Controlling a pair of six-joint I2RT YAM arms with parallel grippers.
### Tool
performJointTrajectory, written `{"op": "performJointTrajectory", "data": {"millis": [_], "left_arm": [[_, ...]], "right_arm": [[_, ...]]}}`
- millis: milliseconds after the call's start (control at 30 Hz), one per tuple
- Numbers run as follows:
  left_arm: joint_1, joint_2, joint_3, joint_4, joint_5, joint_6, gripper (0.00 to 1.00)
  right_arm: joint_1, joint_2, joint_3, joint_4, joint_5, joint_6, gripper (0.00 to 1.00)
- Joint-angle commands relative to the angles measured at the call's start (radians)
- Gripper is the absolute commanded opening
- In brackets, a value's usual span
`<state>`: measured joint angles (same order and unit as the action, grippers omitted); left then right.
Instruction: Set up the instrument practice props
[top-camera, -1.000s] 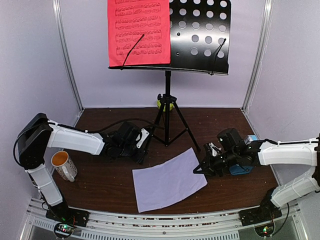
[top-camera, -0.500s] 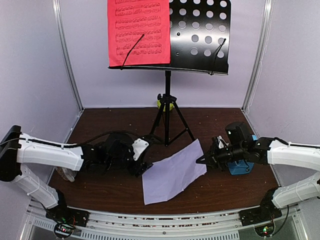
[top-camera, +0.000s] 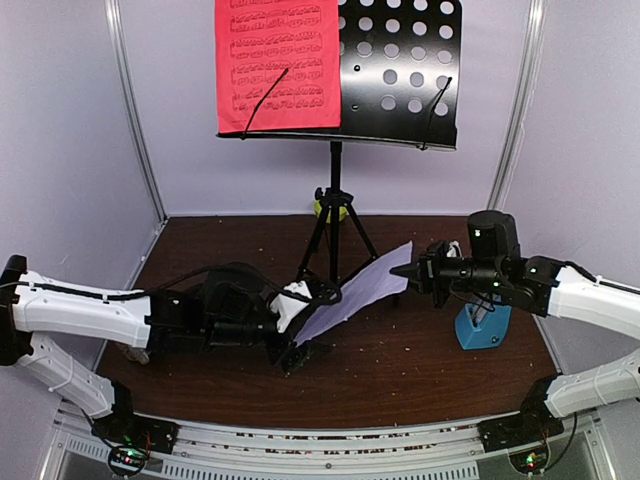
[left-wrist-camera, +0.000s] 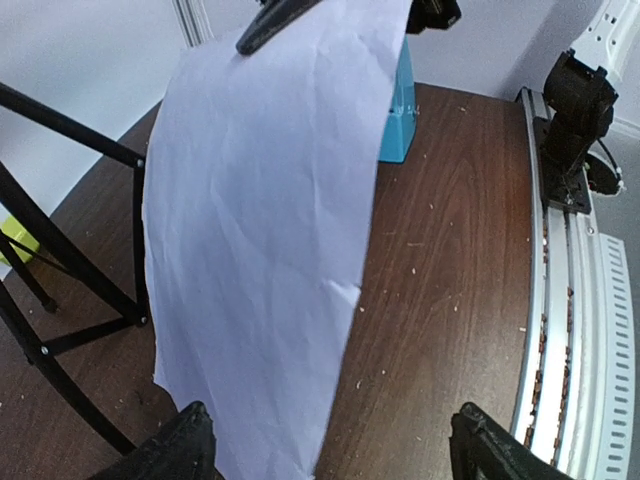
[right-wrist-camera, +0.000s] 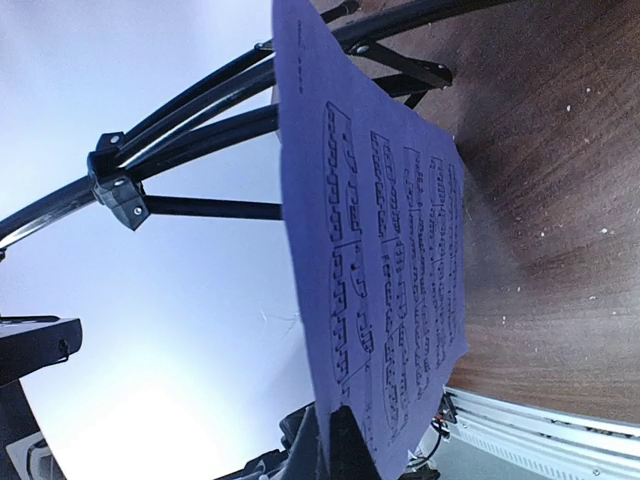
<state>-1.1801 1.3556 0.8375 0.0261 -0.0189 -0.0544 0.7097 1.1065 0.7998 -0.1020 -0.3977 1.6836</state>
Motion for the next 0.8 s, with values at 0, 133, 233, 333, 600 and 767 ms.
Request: {"op": "performJointTrajectory", "data": {"millis": [0, 133, 233, 333, 600, 767], "left_arm": [[-0.001, 0.046, 0.103, 0.003, 0.002, 0.053, 0.83], [-0.001, 0.106, 0.205, -0.043, -0.082, 0.074, 0.81], [0.0, 0.15, 0.279, -0.08, -0.104, 0.091, 0.8], [-0.001, 0.187, 0.334, -0.108, -0.119, 0.092, 0.8], [-0.001, 0.246, 0.422, -0.172, -0.236, 0.065, 0.62], [-0.001, 0.262, 0.442, -0.161, -0.257, 0.076, 0.48]], "right_arm": [[0.028, 0.01, 0.051, -0.018, 0.033, 0.102, 0.0], [0.048, 0.012, 0.108, -0.104, 0.049, 0.112, 0.0], [0.06, 0.006, 0.143, -0.167, 0.07, 0.119, 0.0], [0.068, 0.0, 0.155, -0.198, 0.093, 0.148, 0.0], [0.08, 0.014, 0.191, -0.244, 0.11, 0.181, 0.0], [0.08, 0.038, 0.213, -0.235, 0.102, 0.189, 0.0]]}}
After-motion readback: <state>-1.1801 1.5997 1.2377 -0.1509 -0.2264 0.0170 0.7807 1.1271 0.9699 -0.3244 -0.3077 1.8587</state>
